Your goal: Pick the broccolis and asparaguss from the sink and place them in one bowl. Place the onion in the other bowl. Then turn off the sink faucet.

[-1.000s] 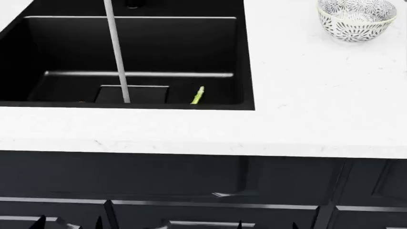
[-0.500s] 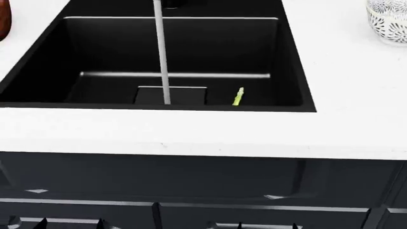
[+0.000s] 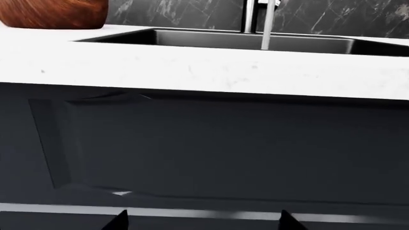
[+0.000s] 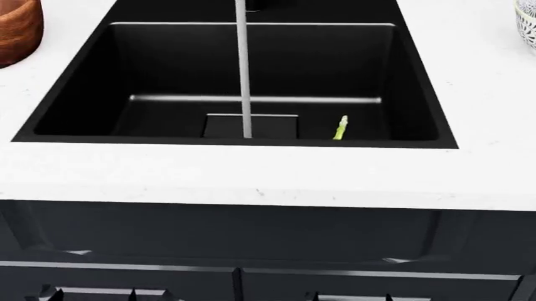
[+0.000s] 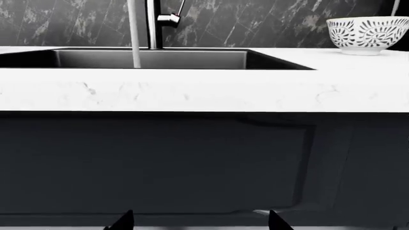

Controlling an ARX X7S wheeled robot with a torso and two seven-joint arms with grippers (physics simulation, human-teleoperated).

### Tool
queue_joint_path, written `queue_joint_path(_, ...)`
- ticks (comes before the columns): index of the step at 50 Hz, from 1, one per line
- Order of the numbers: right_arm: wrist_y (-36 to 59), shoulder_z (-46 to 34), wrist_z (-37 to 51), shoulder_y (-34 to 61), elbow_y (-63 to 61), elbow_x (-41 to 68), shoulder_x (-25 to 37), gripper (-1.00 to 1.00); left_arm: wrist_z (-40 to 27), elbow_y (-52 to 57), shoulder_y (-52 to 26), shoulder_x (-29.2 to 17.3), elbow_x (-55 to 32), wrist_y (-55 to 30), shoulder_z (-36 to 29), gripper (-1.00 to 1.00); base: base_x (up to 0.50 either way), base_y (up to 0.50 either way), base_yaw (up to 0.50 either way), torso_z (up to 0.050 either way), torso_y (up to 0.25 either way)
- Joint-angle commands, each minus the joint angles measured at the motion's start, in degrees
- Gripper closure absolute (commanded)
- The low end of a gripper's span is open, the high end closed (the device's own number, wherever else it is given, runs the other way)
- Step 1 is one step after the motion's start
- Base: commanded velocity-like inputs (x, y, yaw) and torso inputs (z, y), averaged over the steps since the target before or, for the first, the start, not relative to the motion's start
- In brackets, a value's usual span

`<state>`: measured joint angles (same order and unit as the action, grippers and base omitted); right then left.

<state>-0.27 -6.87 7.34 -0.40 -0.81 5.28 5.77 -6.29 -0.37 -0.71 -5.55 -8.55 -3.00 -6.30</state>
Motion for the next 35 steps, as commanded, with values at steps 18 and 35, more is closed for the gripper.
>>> queue_joint_path(18,-0.6,-1.7,1.9,0.1,0.4,1.3,1.4,-1.0,-2.1,-0.5,-0.4,-1.2,-1.1,2.1,-1.5,-1.0,0.0,0.0,0.0,0.001,0.0)
queue_joint_path(35,-0.2,-2.4,2.7,0.4,0.7,2.1,2.0,-1.0,-2.0,-0.9,-0.2,-2.4,-1.0,3.7,-2.9,-1.0,0.0,0.0,0.0,0.048,0.0)
